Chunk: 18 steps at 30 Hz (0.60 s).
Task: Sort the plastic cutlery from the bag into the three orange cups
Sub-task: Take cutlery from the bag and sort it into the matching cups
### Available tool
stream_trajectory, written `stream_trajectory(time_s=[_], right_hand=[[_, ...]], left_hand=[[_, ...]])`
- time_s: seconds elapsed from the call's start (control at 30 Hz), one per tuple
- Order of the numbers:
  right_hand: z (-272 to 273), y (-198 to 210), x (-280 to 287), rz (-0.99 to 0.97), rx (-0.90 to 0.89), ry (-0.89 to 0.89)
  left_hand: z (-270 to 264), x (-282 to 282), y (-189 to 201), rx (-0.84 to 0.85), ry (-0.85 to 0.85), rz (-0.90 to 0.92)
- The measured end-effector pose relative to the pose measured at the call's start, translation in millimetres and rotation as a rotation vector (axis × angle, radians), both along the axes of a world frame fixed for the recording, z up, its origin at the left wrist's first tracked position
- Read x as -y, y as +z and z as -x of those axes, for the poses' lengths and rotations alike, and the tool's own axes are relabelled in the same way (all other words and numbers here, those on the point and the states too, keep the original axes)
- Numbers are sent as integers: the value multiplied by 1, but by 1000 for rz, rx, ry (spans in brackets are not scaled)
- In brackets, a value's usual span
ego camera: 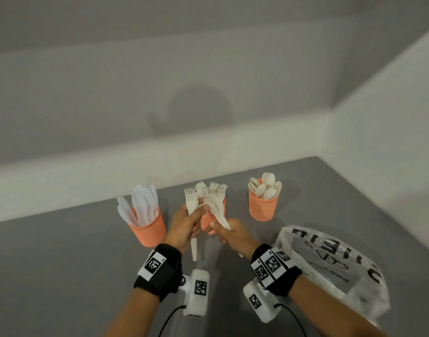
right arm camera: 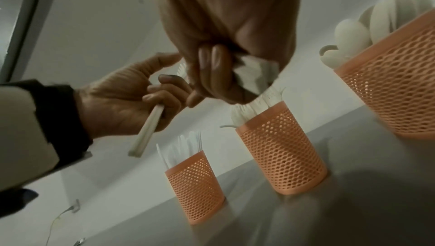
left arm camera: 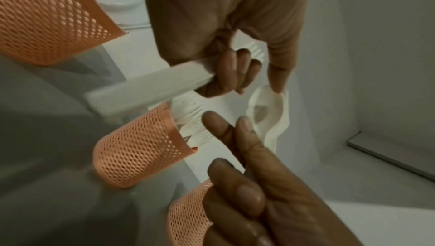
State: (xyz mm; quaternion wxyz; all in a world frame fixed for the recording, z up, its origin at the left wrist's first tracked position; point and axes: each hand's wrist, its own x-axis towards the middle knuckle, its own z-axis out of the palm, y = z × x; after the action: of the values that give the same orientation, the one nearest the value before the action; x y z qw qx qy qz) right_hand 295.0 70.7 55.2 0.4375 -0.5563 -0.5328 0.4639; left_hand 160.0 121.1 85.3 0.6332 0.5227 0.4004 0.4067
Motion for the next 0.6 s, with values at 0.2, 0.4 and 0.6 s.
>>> stream_trajectory(time_s=[0.2,0.4,0.6], right_hand=[[-2,17,6,208,-107,204],[-8,25,3,459,-273,385],[1,7,-7,5,-44,-44]], left_hand=[[-3,4,14,-112,-68,-61],[-12,1,20,-123,-49,-77],[-21,-15,6,-250,222,-234]])
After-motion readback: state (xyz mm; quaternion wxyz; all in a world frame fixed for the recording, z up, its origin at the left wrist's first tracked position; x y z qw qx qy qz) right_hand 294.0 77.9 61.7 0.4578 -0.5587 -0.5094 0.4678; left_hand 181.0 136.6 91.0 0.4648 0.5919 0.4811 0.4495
